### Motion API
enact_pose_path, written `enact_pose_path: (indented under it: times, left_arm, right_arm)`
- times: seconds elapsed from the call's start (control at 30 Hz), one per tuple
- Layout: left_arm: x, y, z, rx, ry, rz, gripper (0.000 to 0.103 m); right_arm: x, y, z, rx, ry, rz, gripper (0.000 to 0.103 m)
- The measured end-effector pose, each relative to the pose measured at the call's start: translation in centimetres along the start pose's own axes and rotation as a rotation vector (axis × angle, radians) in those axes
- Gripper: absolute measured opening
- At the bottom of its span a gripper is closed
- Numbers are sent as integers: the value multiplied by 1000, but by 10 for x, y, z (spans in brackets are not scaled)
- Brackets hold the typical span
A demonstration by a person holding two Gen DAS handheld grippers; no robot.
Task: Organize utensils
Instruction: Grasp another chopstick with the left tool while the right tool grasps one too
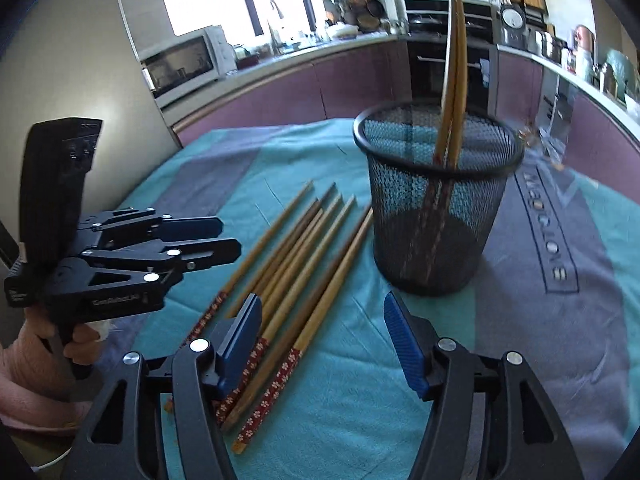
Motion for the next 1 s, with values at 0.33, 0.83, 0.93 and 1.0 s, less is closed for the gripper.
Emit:
enact_pose_path:
  times: [0.33,0.83,0.93,1.0]
  left_arm:
    - [13,7,1,-9,-11,40,40]
    - [24,9,3,-4,-22,62,38]
    - [26,8,2,1,-26,67,37]
    - [28,6,1,10,-34,70,37]
  right_arm:
    - [9,11,-2,26,39,14,54]
    - [18,5,5,-4,79,42,32]
    - [20,3,6,-14,92,49,31]
    - [24,2,8,-22,100,57,31]
Point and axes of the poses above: each gripper's, at about its wrist camera, not at the fingertips, and x roughly the way its jaws point, z to its left, y to its underside, the point moved 3 cm from there along x, roughly the way its jaws point, and after that the axes turned 2 degrees about x, right-handed, at the moved point
